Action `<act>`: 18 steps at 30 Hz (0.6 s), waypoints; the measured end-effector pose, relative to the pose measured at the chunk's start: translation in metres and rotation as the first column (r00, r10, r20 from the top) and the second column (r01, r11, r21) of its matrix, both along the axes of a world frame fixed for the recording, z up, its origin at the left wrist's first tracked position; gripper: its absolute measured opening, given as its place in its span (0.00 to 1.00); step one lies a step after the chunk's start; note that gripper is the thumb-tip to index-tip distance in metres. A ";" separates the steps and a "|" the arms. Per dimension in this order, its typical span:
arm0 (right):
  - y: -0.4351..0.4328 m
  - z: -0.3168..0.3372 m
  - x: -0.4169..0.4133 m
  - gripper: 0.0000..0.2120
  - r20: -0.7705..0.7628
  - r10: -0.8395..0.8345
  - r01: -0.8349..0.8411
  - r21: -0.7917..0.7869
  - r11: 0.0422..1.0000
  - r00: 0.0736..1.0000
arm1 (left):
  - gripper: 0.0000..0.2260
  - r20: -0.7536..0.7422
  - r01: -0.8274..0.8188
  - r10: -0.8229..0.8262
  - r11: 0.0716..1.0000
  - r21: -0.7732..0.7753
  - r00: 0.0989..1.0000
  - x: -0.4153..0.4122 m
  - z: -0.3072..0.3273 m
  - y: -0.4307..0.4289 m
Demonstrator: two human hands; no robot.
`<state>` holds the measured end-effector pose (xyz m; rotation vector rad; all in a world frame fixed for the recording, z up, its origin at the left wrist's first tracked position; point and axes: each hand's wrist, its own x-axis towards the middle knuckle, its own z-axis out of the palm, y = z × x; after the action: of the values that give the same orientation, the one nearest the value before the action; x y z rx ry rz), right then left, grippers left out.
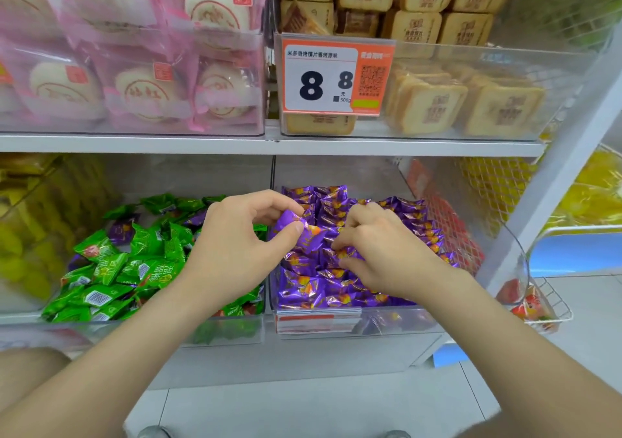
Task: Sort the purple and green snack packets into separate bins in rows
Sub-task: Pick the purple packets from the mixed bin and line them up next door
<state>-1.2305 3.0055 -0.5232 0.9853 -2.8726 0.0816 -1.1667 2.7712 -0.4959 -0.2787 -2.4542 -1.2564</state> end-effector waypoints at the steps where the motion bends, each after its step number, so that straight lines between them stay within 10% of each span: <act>1: 0.000 0.001 0.002 0.12 -0.007 -0.005 0.005 -0.048 0.999 1.000 | 0.06 0.000 -0.004 0.004 1.000 0.001 1.000 0.000 0.000 0.000; 7: -0.004 0.031 0.027 0.21 0.133 0.129 0.004 -0.712 0.702 0.983 | 0.04 0.054 0.028 -0.033 0.996 0.089 0.998 0.002 0.005 0.002; 11: -0.014 0.028 0.040 0.25 -0.069 0.152 -0.159 -0.670 0.725 0.986 | 0.05 0.108 0.037 -0.058 0.980 0.195 0.992 0.003 0.007 0.002; 18: -0.002 0.032 0.027 0.09 0.212 0.150 0.059 -0.742 0.668 0.966 | 0.05 0.064 0.159 -0.169 0.979 0.129 0.984 0.007 0.010 0.005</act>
<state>-1.2031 3.0035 -0.4908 0.8857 -2.5525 1.3688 -1.1601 2.7762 -0.4863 -0.4149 -2.4444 -1.5071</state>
